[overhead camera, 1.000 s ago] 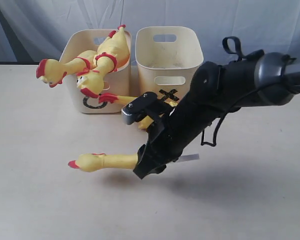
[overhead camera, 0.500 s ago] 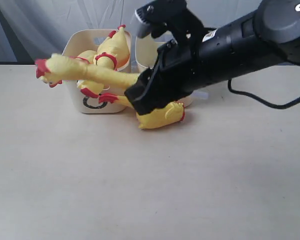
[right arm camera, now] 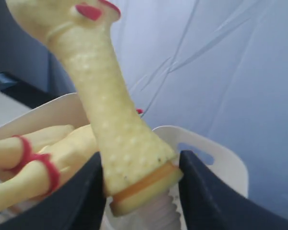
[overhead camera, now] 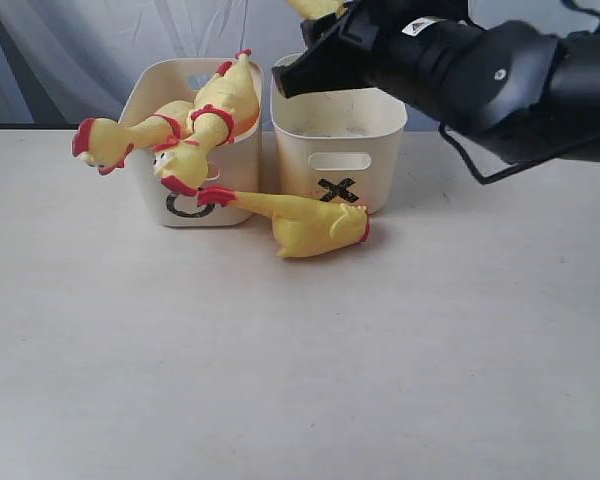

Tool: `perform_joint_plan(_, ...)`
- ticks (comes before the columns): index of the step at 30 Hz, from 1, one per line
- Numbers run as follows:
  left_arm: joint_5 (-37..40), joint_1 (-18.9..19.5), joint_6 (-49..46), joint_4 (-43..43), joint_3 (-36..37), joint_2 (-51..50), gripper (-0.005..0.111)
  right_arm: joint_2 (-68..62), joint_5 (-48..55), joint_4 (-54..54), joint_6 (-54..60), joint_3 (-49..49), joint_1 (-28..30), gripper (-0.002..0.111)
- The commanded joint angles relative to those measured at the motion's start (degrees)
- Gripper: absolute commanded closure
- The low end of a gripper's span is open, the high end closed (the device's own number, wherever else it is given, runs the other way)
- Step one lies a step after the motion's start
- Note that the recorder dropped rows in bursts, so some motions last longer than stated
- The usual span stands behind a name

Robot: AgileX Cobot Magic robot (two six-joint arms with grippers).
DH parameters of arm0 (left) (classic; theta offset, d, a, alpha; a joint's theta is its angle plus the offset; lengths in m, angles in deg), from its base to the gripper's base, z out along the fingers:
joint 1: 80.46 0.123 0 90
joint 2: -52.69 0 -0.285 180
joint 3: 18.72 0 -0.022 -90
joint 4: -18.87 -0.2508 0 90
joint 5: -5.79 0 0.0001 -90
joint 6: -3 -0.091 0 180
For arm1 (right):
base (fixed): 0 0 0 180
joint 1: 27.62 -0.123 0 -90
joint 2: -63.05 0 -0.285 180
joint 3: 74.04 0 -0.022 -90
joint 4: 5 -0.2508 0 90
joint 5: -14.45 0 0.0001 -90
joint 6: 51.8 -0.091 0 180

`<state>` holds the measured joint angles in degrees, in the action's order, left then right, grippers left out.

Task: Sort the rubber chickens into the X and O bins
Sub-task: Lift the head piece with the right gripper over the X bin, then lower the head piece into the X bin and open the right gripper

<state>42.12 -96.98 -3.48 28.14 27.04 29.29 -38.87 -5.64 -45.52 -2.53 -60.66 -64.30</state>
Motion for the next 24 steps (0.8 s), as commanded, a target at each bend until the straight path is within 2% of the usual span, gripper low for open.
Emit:
perform_joint_plan(1,-0.2,0.3,-0.1,0.4,0.2,0.3,0.107,-5.3,-16.6,-0.1,0.2,0.1,0.0,0.109)
perform_joint_plan(4,-0.2,0.3,-0.1,0.4,0.2,0.3,0.107,-8.5,-22.7,-0.1,0.1,0.1,0.2,0.109)
perform_joint_plan(10,-0.2,0.3,-0.1,0.5,0.2,0.3,0.107,-14.2,-21.2,-2.2,-1.4,-2.6,2.8,0.109)
perform_joint_plan(14,-0.2,0.3,-0.1,0.5,0.2,0.3,0.107,-16.8,-15.7,-3.9,-1.5,-7.3,5.2,0.109)
perform_joint_plan(21,-0.2,0.3,-0.1,1.2,0.2,0.3,0.107,-19.9,1.8,-6.4,-1.5,-16.5,9.1,0.109)
perform_joint_plan(24,-0.2,0.3,-0.1,1.2,0.2,0.3,0.107,-21.3,4.6,-8.2,-1.4,-19.3,9.7,0.109)
